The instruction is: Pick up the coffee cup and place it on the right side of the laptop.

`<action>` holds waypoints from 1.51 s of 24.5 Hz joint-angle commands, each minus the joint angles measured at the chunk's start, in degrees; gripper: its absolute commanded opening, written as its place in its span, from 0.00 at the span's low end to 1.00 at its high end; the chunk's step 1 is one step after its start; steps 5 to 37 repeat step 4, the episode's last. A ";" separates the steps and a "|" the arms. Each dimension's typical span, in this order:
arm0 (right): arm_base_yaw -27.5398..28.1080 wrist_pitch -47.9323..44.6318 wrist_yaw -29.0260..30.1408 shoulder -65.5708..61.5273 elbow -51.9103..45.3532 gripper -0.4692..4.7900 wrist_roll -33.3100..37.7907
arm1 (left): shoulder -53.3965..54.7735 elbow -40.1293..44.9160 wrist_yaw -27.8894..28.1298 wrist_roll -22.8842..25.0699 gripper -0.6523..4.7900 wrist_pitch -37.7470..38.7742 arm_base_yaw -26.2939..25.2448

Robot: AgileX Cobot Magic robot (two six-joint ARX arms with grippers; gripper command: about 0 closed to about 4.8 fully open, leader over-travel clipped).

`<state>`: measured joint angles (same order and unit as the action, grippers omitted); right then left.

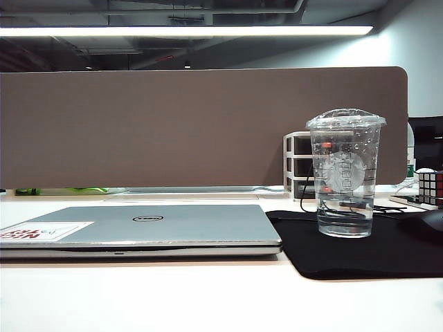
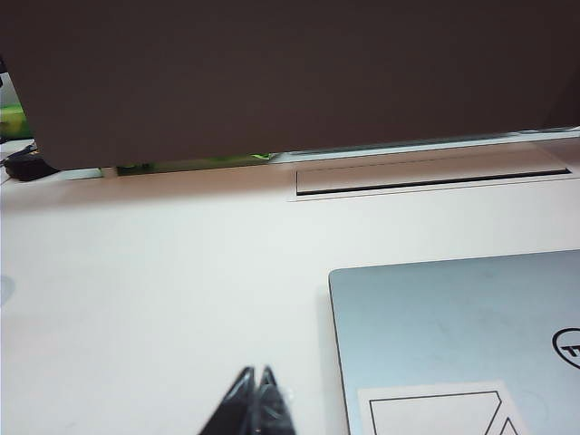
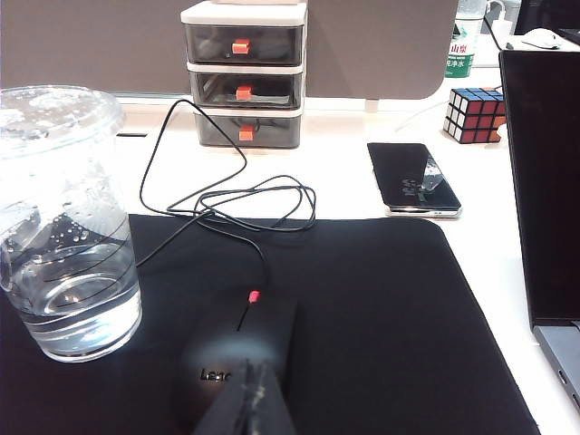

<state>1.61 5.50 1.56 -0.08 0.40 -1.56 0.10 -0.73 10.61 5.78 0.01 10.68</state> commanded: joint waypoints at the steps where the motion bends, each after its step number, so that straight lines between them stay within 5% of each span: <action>1: 0.00 -0.81 0.07 0.04 -0.37 0.09 -0.15 | 0.02 -0.17 0.09 0.15 0.11 -0.50 -0.09; 37: 0.00 -0.81 0.04 0.04 -0.37 0.09 -0.15 | 0.02 -0.17 0.07 0.15 0.11 -0.50 -0.02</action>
